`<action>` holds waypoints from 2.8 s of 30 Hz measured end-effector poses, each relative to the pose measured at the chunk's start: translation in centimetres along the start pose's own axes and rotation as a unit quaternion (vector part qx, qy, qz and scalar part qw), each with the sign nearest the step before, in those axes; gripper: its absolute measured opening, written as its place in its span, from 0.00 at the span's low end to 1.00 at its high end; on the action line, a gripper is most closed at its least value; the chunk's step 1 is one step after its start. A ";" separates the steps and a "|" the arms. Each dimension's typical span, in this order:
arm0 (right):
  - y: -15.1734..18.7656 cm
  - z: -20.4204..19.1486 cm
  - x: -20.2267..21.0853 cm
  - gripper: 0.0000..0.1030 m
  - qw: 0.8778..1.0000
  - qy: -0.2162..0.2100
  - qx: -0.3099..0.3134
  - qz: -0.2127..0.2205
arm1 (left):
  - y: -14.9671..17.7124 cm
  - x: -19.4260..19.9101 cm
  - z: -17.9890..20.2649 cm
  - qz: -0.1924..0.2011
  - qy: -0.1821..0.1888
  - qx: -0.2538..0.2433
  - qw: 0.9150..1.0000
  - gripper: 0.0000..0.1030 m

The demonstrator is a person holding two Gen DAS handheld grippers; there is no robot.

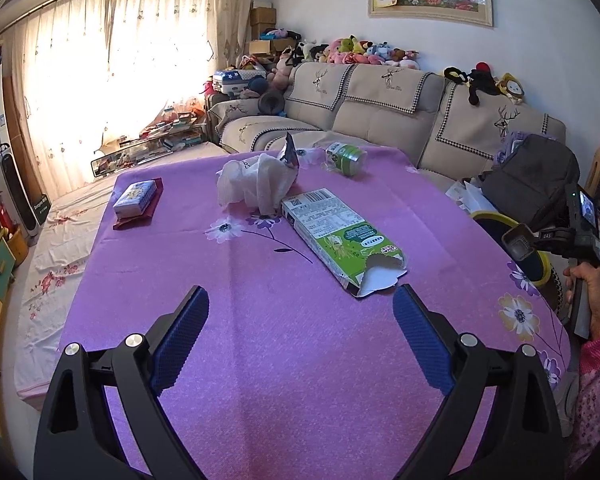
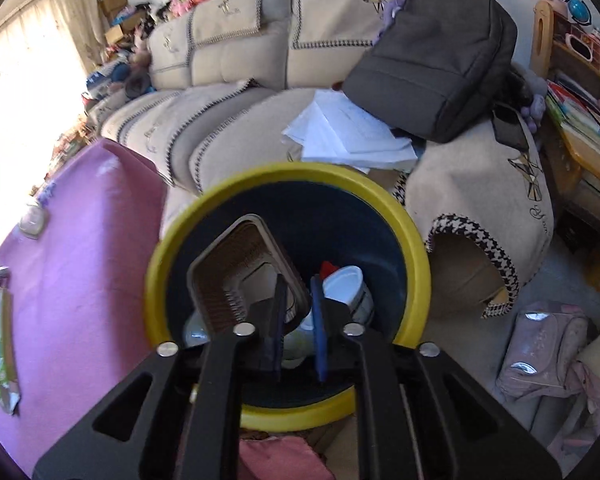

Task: Collect trash
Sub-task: 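Carry the brown basket over the bin and open the right tool, then reach the left tool to the green snack box and grasp it, then carry the green snack box over the bin and open the left tool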

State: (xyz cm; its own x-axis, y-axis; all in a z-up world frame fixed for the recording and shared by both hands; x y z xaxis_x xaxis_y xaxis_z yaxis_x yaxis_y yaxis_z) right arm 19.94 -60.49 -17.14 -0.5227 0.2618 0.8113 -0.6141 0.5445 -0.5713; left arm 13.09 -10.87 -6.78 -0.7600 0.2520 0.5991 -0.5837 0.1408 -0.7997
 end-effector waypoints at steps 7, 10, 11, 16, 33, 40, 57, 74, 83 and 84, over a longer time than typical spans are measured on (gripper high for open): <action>0.4 0.4 1.0 0.45 1.000 -0.010 -0.016 0.022 | -0.1 -0.8 0.2 -0.011 0.006 0.001 1.000 0.89; 0.5 0.1 2.3 0.52 0.999 -0.023 -0.015 0.038 | -0.5 -1.4 1.1 -0.011 0.003 -0.009 1.000 0.91; 0.5 0.1 2.7 0.52 0.999 -0.027 -0.016 0.042 | -0.6 -1.7 1.5 -0.012 0.001 -0.014 1.000 0.91; 0.7 -0.2 4.3 0.52 0.997 -0.047 -0.017 0.053 | -1.3 -3.9 3.5 -0.020 -0.006 -0.025 0.999 0.91; 1.8 -0.2 4.4 0.53 0.993 -0.106 -0.016 0.043 | -3.6 -16.8 4.4 -0.150 -0.046 0.069 0.985 0.95; 1.8 0.0 3.7 0.53 0.992 -0.119 -0.017 0.036 | -4.6 -20.5 3.7 -0.181 -0.062 0.132 0.973 0.95; 1.8 -0.9 4.3 0.56 0.990 -0.138 -0.005 0.038 | -5.7 -23.8 3.3 -0.187 -0.108 0.111 0.970 0.81; 2.1 -0.3 5.1 0.56 0.990 -0.138 -0.009 0.039 | -2.3 -18.5 5.6 -0.195 -0.028 0.052 0.979 0.78; 2.6 0.5 5.9 0.56 0.990 -0.135 -0.016 0.044 | -2.0 -14.9 9.5 -0.179 0.003 -0.003 0.984 0.78; 2.6 0.7 6.1 0.56 0.990 -0.134 -0.017 0.047 | -2.1 -14.7 10.0 -0.177 0.007 -0.008 0.984 0.78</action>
State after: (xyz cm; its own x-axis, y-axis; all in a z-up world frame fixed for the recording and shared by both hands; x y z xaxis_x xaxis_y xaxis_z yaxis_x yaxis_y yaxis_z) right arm 14.72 -58.05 -13.76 -0.7175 0.0935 0.6903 -0.5373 0.5564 -0.6338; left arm 22.63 -24.39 -13.44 -0.5066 0.1968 0.8395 -0.8062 0.2371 -0.5421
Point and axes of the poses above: each gripper's, at about its wrist camera, not at the fingertips, and x roughly against the way its jaws point, z to its right, y to its underside, the point moved 4 cm from there along -x, roughly the way its jaws point, and after that the axes turned 3 degrees about y, right-handed, at the moved point
